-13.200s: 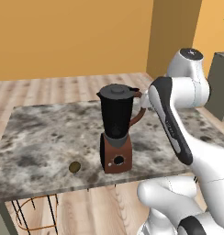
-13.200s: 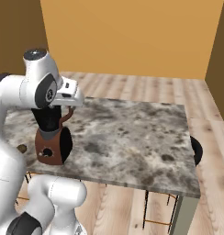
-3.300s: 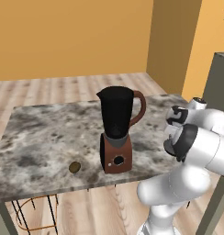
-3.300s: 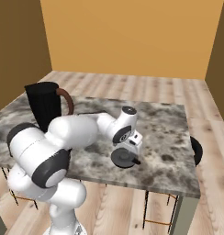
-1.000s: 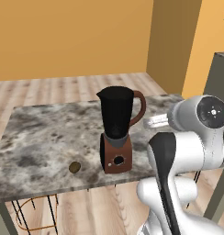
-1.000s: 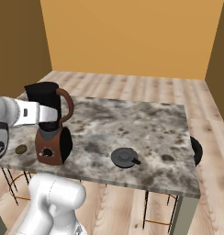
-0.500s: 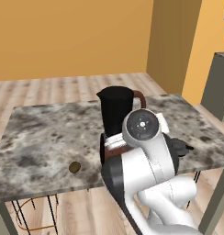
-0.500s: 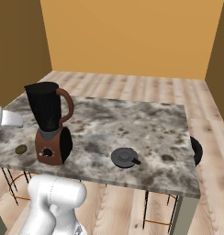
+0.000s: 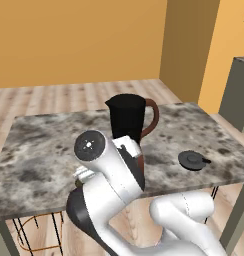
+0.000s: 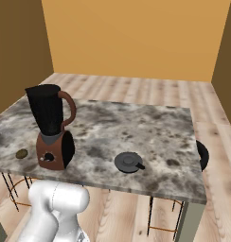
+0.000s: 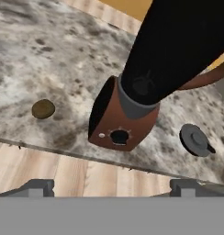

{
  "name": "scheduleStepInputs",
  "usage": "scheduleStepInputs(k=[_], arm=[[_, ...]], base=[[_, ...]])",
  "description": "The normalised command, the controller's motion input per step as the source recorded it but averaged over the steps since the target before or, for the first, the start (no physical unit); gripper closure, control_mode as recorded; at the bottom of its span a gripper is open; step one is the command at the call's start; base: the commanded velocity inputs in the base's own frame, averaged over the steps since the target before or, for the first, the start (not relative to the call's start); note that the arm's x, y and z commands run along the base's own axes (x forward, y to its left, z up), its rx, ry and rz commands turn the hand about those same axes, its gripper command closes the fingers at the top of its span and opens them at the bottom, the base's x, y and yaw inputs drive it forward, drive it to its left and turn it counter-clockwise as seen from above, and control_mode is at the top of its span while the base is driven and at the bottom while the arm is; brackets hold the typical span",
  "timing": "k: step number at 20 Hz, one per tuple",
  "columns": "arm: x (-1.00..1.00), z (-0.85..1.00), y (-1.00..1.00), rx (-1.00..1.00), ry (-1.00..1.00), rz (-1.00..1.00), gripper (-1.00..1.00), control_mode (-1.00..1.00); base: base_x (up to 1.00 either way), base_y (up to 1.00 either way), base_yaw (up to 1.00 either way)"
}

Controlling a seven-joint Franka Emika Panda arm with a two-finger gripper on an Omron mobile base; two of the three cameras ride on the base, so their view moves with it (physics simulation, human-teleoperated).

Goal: Open the blender lid, put the kiwi in the blender, close the lid, and start the blender.

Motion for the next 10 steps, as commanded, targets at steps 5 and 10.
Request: scheduleStepInputs(k=[5,10], arm=[[0.28,-0.41,0.41,-0.01,0.18,0.04,-1.00,-1.00],[0.48,-0.48,0.18,0.00,0.14,0.03,-1.00,-1.00]], base=[[0.00,0.00,0.00],[0.00,0.00,0.00]])
